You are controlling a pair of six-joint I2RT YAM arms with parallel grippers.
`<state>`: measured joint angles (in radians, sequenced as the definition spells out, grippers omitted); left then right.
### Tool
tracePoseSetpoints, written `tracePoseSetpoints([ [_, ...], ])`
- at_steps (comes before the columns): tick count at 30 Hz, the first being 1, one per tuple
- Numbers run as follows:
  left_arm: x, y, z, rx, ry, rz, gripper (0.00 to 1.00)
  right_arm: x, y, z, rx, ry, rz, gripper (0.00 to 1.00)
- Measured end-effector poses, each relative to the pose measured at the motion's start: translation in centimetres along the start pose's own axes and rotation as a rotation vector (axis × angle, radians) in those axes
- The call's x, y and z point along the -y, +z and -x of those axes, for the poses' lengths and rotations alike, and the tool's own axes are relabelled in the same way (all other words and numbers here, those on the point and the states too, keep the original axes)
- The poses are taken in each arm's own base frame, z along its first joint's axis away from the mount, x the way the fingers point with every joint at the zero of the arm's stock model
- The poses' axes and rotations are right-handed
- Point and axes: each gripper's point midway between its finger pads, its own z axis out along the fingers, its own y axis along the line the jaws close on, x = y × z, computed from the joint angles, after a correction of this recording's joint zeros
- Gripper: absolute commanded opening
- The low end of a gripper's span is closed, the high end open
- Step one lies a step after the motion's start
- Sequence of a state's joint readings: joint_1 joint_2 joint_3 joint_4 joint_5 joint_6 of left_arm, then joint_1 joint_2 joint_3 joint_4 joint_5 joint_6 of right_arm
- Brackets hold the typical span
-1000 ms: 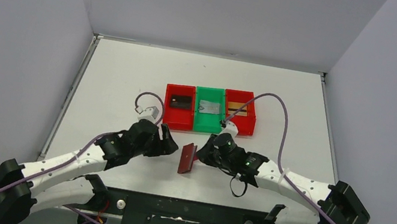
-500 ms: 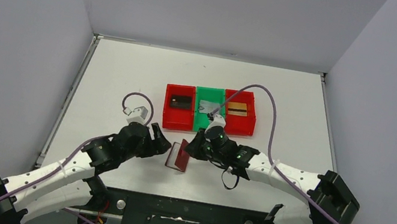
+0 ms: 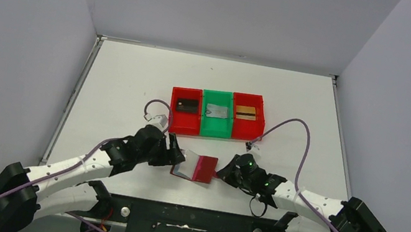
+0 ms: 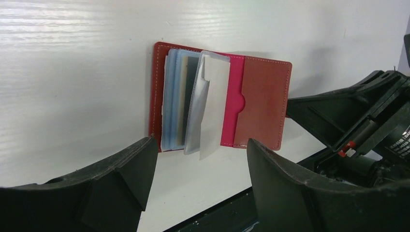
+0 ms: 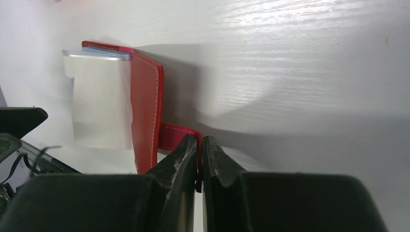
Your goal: Take the credit cards out of the card holder
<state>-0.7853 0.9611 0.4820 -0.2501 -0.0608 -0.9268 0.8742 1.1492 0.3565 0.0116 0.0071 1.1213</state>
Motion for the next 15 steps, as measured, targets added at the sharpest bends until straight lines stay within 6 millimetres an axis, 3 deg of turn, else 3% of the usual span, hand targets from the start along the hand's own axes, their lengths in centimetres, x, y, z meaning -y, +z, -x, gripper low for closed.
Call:
tracePoseSetpoints([
  [2,0.3,0.5,-0.5,-0.035,0.018,-0.01,0.64,0.8,0.1,0.0,-0.001,0.01,-0.022,0.06],
  [10,3.1,1.6,-1.2,-0.09,0.055,-0.087,0.63,0.9,0.1,0.3,0.009,0.019,-0.023,0.07],
  [15,2.8,2.3,-1.4,-0.103,0.043,-0.052,0.63,1.5,0.3,0.4,0.018,0.037,-0.023,0.07],
])
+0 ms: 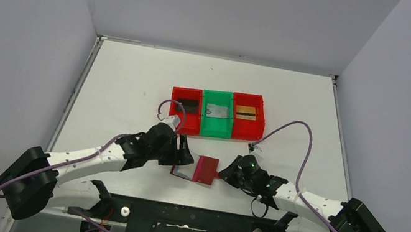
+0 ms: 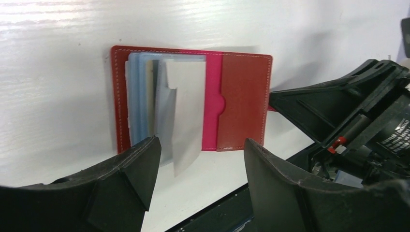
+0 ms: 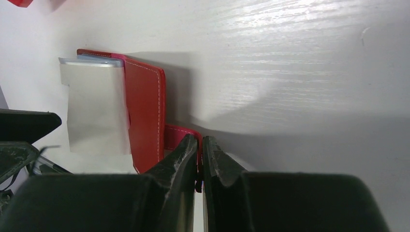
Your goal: Take the credit cards out of the card holder
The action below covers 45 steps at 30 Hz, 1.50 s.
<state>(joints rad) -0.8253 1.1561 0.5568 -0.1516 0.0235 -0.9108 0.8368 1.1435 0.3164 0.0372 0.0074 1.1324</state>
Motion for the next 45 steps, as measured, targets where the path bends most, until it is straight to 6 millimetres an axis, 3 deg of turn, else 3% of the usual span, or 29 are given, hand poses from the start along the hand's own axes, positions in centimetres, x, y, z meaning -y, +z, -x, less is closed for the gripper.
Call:
tracePoseSetpoints([
  [8,-1.3,0.8,-1.0,-0.04,-0.008,0.056,0.63,1.0,0.1,-0.1,0.001,0.02,-0.02,0.08],
  [16,-0.1,1.6,-1.9,-0.094,-0.016,-0.008,0.61,1.0,0.2,0.1,0.003,0.027,-0.015,0.09],
  [21,-0.4,2.2,-2.7,-0.123,-0.006,0.028,0.61,0.9,0.2,0.2,0.004,0.027,-0.014,0.09],
  [33,-0.5,0.7,-0.9,-0.025,0.0,0.074,0.65,0.9,0.1,0.1,0.001,0.028,-0.013,0.09],
  [45,-0.7,1.7,-1.8,-0.067,-0.018,0.079,0.65,1.0,0.2,0.2,0.003,0.03,-0.015,0.09],
])
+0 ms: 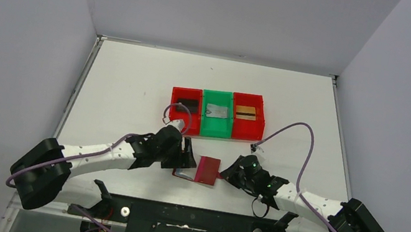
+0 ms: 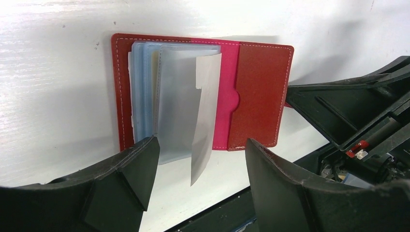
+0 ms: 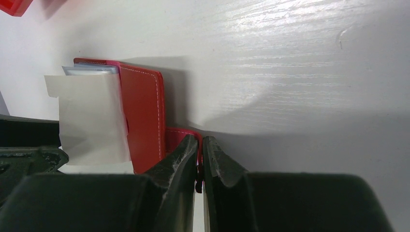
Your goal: Take the credit cards out of the card holder
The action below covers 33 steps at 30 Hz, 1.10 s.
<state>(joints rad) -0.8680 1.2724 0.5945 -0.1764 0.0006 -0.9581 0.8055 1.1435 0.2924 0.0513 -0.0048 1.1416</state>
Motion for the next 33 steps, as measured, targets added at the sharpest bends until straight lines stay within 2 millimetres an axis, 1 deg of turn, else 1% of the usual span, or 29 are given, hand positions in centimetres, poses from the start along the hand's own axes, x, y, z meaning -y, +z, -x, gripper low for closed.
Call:
tracePoseSetpoints([
  [7,-0.5,0.3,-0.4,-0.015,0.0,0.022,0.65,0.1,0.1,-0.1,-0.003,0.0,-0.005,0.09],
  [13,-1.2,0.9,-0.9,-0.038,0.001,0.048,0.62,0.1,0.1,-0.1,-0.004,0.0,-0.002,0.09],
  [22,-0.8,0.7,-1.0,-0.039,0.005,0.035,0.61,0.0,0.2,-0.1,-0.004,0.0,0.0,0.09],
  [29,0.3,0.0,-0.3,-0.013,0.01,-0.006,0.61,-0.3,0.4,-0.1,-0.009,0.0,0.006,0.09],
  [33,0.4,-0.1,-0.4,-0.023,0.014,-0.014,0.61,-0.4,0.4,-0.1,-0.013,-0.002,0.006,0.09],
])
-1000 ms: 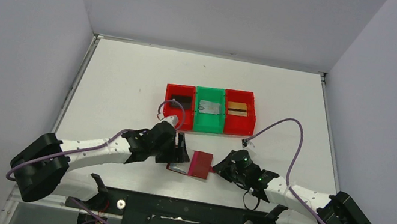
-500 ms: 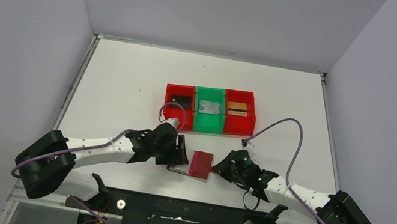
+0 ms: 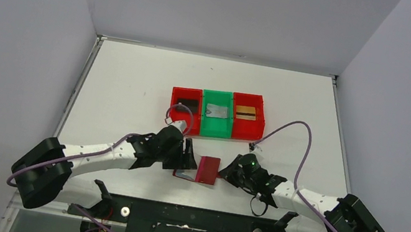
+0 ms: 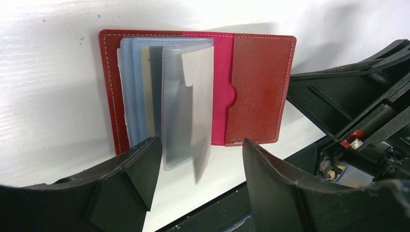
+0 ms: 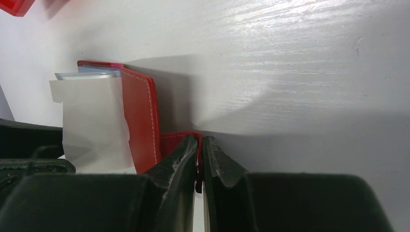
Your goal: Take the credit cards out of the card holder
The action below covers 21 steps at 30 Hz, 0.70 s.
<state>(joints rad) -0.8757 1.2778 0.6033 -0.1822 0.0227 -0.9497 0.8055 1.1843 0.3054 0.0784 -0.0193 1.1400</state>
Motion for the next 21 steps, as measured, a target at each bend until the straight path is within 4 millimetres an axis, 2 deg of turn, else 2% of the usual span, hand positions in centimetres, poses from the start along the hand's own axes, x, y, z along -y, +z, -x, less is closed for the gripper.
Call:
tracePoseSetpoints([
  [8,0.5,0.7,-0.7,-0.039,0.003,-0.026,0.59,-0.1,0.0,-0.1,-0.004,-0.001,0.002,0.09],
  [17,3.0,0.7,-0.2,-0.033,0.008,-0.138,0.57,-0.2,0.1,-0.1,-0.01,-0.001,0.006,0.09],
  [21,3.5,1.4,-0.6,-0.059,0.011,-0.164,0.56,-0.3,0.2,-0.1,-0.012,-0.001,0.009,0.1],
])
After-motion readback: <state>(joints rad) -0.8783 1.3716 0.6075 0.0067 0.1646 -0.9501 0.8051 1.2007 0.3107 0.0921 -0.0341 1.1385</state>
